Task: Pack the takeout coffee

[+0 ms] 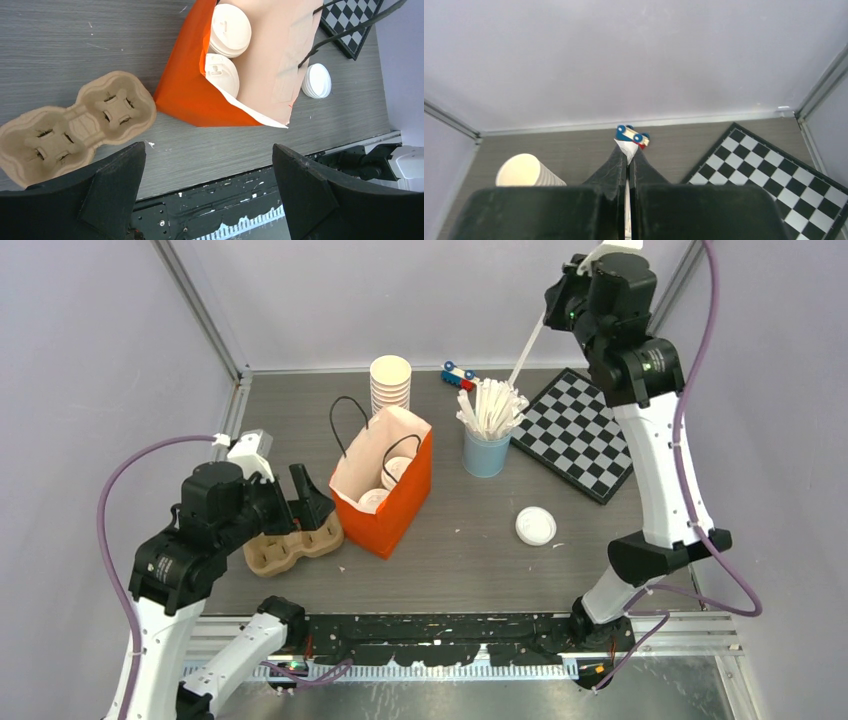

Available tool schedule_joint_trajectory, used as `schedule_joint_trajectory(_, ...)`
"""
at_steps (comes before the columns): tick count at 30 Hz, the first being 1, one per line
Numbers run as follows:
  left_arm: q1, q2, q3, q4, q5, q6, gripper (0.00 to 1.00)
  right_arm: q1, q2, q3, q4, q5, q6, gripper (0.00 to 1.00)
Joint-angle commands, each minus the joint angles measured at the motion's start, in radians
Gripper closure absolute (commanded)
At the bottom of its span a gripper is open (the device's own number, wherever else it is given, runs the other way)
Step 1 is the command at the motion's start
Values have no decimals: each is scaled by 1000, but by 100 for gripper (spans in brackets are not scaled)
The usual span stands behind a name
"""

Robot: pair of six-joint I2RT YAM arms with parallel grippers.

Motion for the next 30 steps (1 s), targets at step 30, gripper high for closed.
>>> schedule_joint_trajectory(30,3,22,-26,50,-141,-32,0,369,15,-407,380,-316,625,93)
